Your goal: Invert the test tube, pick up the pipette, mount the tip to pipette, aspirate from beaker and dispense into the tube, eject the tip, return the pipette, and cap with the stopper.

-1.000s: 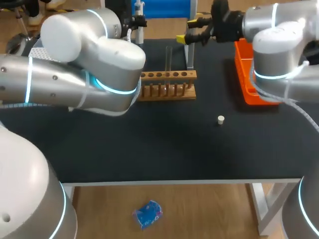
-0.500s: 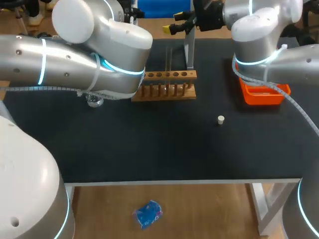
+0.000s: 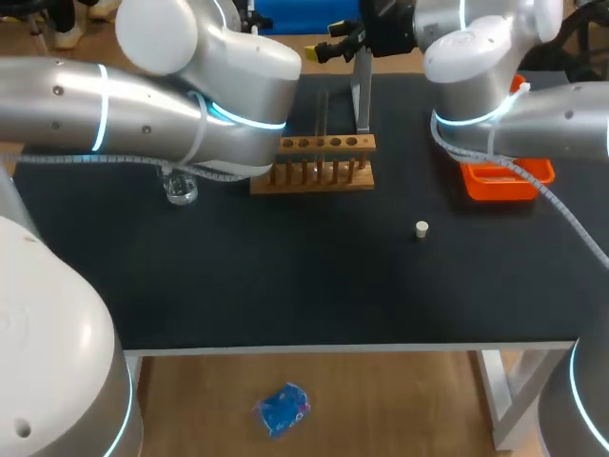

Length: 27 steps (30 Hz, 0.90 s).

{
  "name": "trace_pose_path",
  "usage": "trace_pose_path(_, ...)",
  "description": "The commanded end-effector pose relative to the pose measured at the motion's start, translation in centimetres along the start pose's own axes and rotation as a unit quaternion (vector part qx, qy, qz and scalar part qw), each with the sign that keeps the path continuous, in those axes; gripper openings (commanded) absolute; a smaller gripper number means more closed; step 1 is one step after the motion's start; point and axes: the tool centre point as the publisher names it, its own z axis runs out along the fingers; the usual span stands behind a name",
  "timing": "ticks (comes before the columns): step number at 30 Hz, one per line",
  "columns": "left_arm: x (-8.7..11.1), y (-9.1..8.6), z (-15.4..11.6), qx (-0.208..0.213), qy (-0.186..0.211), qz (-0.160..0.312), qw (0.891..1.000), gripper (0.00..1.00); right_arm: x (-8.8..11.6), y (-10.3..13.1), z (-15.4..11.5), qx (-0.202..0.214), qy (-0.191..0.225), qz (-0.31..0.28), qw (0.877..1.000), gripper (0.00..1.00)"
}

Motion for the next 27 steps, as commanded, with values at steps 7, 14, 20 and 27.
trace_pose_path(7,-0.5,-1.5,1.8,-0.017,-0.020,0.007,1.000,0.00,0.0,-0.1,-0.1,-0.001,0.000,0.000,1.000,1.00)
trace_pose_path(14,-0.9,-1.7,2.8,-0.022,-0.026,0.011,0.999,0.00,0.0,-0.1,-0.1,-0.001,0.000,0.000,1.000,1.00)
trace_pose_path(20,-1.2,-1.8,3.6,-0.026,-0.030,0.013,0.999,0.00,0.0,-0.1,-0.1,-0.001,0.000,0.000,1.000,1.00)
trace_pose_path(27,-1.7,-1.6,4.1,-0.031,-0.037,0.014,0.999,0.00,0.0,-0.1,-0.1,-0.001,0.000,0.000,1.000,1.00)
